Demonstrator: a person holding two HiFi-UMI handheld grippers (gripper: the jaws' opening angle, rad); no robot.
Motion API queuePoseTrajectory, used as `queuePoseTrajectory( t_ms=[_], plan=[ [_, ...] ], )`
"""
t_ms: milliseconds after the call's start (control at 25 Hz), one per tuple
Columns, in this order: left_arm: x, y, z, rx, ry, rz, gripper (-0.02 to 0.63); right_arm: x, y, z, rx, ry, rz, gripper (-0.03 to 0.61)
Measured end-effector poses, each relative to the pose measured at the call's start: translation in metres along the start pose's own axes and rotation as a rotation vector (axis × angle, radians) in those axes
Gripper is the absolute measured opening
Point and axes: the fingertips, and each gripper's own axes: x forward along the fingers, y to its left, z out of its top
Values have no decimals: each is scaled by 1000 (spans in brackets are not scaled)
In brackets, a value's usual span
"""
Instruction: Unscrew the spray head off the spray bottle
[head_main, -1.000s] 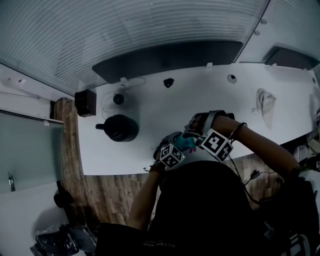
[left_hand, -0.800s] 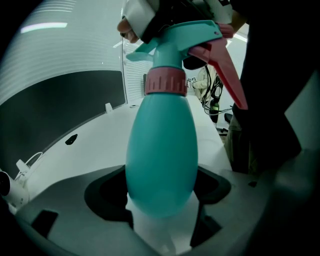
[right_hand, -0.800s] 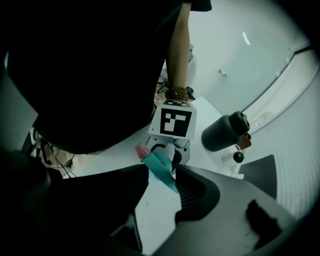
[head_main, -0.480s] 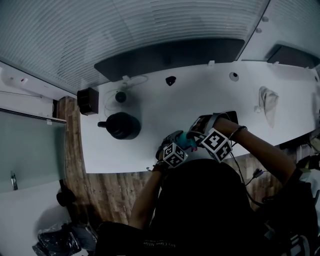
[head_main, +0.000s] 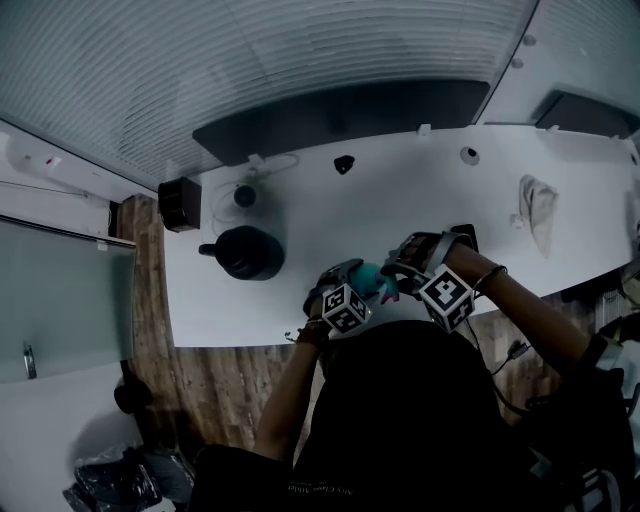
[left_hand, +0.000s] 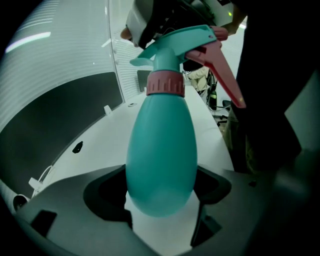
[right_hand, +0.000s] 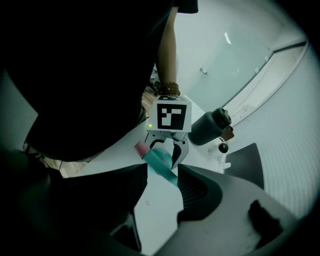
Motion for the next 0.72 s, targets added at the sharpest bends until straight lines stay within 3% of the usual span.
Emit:
queuePoseTrajectory(
  t_ms=[80,160,240,360,440,520,640,720],
  plan=[
    [-4,2,-7,-11,-1,-30,383,-6,-5,-5,23,3,-53,175],
    [-9,10,-18,-64,-2,-11,385,-11,-15,-13,207,-33,-78,175],
    [-14,22,-31,-75,43,64,385,-14,-27,-15,566,-156,-34,175],
    [-21,39,-45,-31,158,203,385,-22,-51,-7,1197,-487,115,175],
    [-28,46,-45,1,216,275,385,-21,-61,-9,1483,-622,190,176],
    [-32,50,-41,26,252,320,385,-10,-60,-12,1585,-609,231,175],
    [-31,49,-41,1,287,334,385,12,-46,-15,1553,-465,234,176],
    [-33,48,-39,-6,301,332,385,20,-41,-11,1551,-438,260,175]
  ],
)
